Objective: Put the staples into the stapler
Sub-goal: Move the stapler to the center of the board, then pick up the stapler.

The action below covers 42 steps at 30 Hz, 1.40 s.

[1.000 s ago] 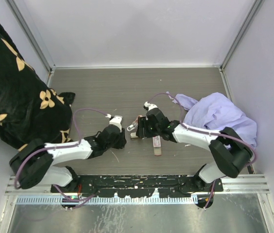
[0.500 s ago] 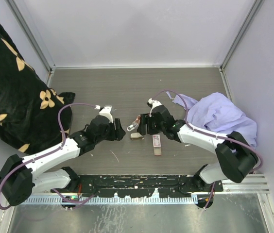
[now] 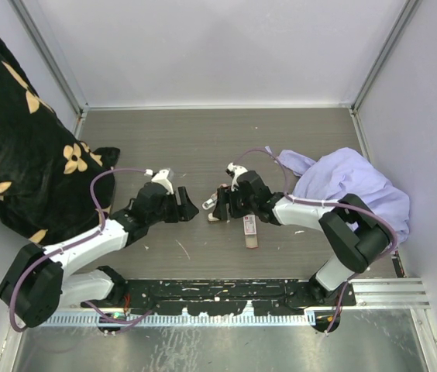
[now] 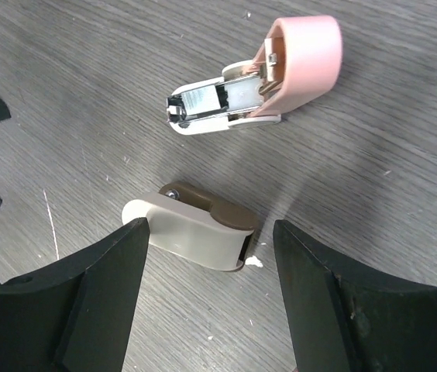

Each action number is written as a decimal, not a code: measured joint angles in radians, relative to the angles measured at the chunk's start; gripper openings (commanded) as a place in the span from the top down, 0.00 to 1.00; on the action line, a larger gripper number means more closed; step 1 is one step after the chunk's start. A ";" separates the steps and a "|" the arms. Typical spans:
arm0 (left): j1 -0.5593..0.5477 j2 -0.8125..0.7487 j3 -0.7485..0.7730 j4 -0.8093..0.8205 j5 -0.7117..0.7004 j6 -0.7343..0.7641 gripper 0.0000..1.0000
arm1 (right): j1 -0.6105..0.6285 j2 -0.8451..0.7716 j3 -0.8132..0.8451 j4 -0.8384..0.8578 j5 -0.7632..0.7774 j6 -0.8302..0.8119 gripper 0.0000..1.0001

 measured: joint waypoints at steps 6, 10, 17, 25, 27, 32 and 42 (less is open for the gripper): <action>0.071 0.040 -0.004 0.045 0.054 -0.001 0.34 | 0.003 0.023 0.000 0.040 -0.084 -0.003 0.32; 0.098 0.093 -0.004 0.073 0.091 0.003 0.36 | 0.019 0.029 0.000 0.047 -0.130 -0.003 0.34; 0.117 0.244 0.037 0.106 0.159 0.029 0.43 | 0.037 0.008 0.005 -0.013 -0.105 -0.024 0.33; 0.117 0.302 0.092 0.127 0.177 0.084 0.57 | 0.046 -0.027 0.193 -0.217 0.094 -0.103 0.37; 0.117 0.316 0.098 0.145 0.177 0.091 0.59 | 0.057 -0.005 0.270 -0.256 0.159 -0.130 0.39; 0.120 0.328 0.084 0.195 0.153 0.099 0.60 | 0.101 0.088 0.393 -0.309 0.266 -0.185 0.43; 0.163 0.224 -0.018 0.260 0.042 0.104 0.59 | 0.168 0.251 0.501 -0.395 0.356 -0.289 0.48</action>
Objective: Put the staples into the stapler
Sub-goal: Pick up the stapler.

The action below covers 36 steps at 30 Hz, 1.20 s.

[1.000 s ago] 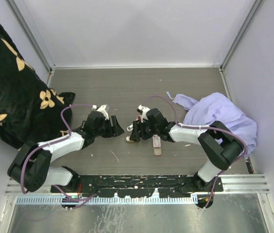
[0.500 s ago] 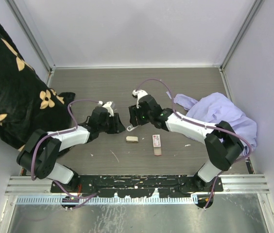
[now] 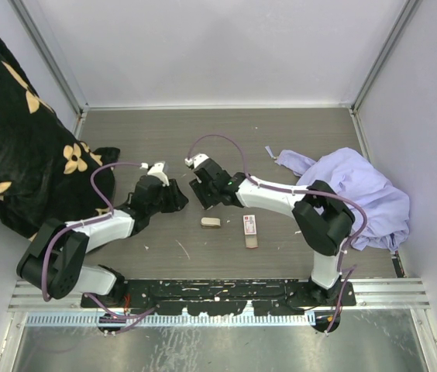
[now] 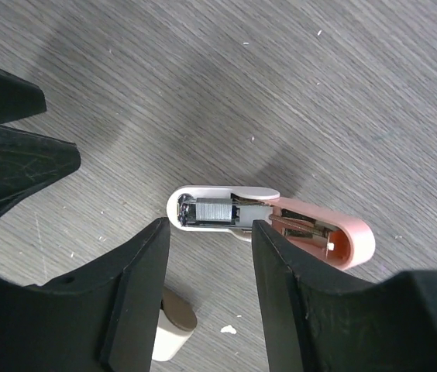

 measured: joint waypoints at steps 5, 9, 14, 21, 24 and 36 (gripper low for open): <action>0.001 -0.005 -0.004 0.024 -0.016 0.003 0.59 | 0.003 0.041 0.016 -0.005 0.014 -0.030 0.51; 0.001 -0.005 -0.007 0.030 -0.021 0.003 0.59 | 0.005 0.055 0.019 -0.008 0.020 -0.048 0.52; 0.001 -0.005 -0.018 0.043 -0.022 0.003 0.59 | 0.011 0.073 0.028 -0.007 0.045 -0.059 0.53; 0.001 -0.005 -0.019 0.051 -0.023 0.003 0.59 | 0.023 0.087 0.028 -0.005 0.064 -0.074 0.56; 0.001 -0.005 -0.019 0.058 -0.022 0.003 0.59 | 0.026 0.092 0.029 0.000 0.074 -0.077 0.57; 0.002 -0.003 -0.020 0.070 -0.022 0.003 0.59 | 0.062 0.105 0.029 0.034 0.146 -0.072 0.63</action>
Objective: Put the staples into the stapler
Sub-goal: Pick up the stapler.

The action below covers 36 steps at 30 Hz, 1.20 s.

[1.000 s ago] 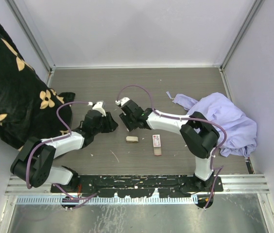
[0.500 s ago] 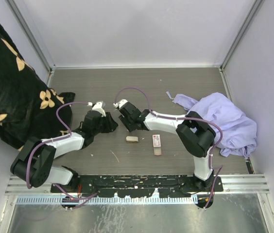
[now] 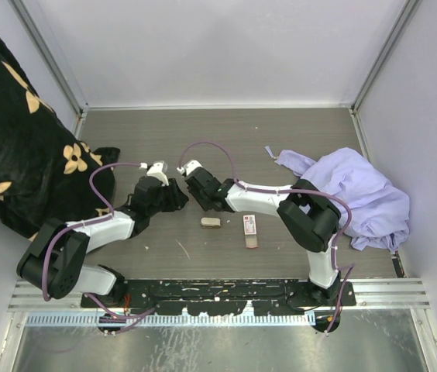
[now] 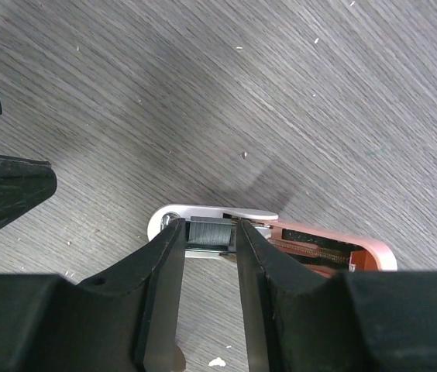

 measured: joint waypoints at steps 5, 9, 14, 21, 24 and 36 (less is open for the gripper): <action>0.000 0.000 0.000 0.000 0.000 0.000 0.59 | 0.006 0.002 0.000 0.003 0.021 0.018 0.66; 0.000 0.000 0.000 0.000 0.000 0.000 0.59 | 0.006 0.002 0.000 0.003 0.022 0.028 0.67; 0.000 0.000 -0.001 0.002 0.000 0.000 0.59 | 0.006 0.002 0.000 0.002 0.022 0.034 0.68; 0.000 0.000 -0.004 0.005 0.001 0.000 0.59 | 0.006 0.002 0.021 -0.032 0.021 0.034 0.68; 0.000 0.000 -0.004 0.007 0.001 0.000 0.59 | 0.006 0.002 0.043 -0.052 0.021 0.033 0.68; 0.000 0.000 -0.008 0.010 0.008 0.000 0.59 | 0.006 0.002 0.131 -0.150 -0.010 0.037 0.68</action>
